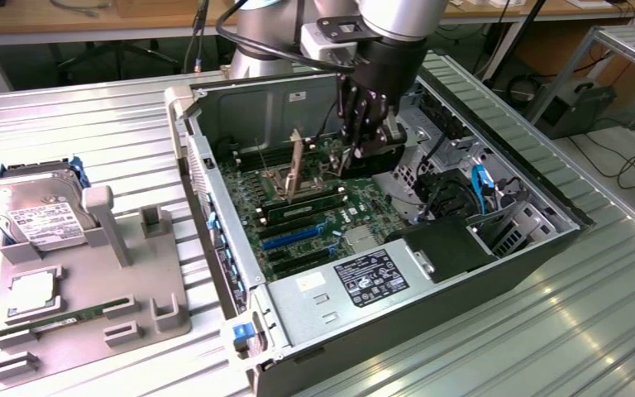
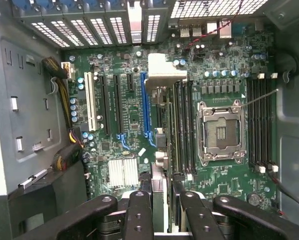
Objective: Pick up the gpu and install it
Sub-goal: 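Insert the gpu into the slot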
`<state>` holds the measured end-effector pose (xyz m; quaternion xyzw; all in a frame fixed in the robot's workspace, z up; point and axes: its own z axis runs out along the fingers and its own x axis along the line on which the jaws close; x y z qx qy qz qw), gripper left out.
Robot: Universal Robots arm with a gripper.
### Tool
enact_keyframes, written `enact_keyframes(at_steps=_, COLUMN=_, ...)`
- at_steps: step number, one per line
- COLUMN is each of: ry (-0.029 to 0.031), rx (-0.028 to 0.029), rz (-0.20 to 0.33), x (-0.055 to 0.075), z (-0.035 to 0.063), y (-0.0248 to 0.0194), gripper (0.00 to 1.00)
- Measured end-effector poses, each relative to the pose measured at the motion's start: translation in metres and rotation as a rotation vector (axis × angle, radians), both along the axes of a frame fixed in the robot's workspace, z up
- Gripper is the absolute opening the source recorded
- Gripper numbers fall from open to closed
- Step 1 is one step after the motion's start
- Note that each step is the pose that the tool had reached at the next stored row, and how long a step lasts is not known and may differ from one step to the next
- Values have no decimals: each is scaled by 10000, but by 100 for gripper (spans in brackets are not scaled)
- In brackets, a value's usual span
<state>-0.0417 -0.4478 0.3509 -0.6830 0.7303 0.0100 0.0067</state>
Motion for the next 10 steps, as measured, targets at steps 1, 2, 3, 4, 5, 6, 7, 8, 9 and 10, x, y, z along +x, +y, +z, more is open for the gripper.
enact_keyframes(at_steps=1, ry=0, rx=-1, rz=0, x=0, z=-1, y=-2, gripper=27)
enact_keyframes(at_steps=2, ry=0, rx=0, rz=0, x=0, z=-3, y=-5, gripper=27)
enact_keyframes(at_steps=3, ry=0, rx=-1, rz=0, x=0, z=-4, y=-7, gripper=27)
enact_keyframes(at_steps=4, ry=0, rx=-1, rz=0, x=0, z=-5, y=-9, gripper=27)
enact_keyframes(at_steps=5, ry=0, rx=0, rz=1, x=0, z=-7, y=-11, gripper=27)
enact_keyframes(at_steps=6, ry=0, rx=-1, rz=0, x=0, z=-9, y=-16, gripper=27)
enact_keyframes(at_steps=7, ry=0, rx=0, rz=0, x=0, z=-11, y=-20, gripper=27)
enact_keyframes(at_steps=8, ry=0, rx=0, rz=0, x=0, z=-12, y=-22, gripper=27)
enact_keyframes(at_steps=9, ry=0, rx=0, rz=0, x=0, z=-14, y=-24, gripper=27)
enact_keyframes(at_steps=10, ry=1, rx=-1, rz=0, x=0, z=-15, y=-27, gripper=27)
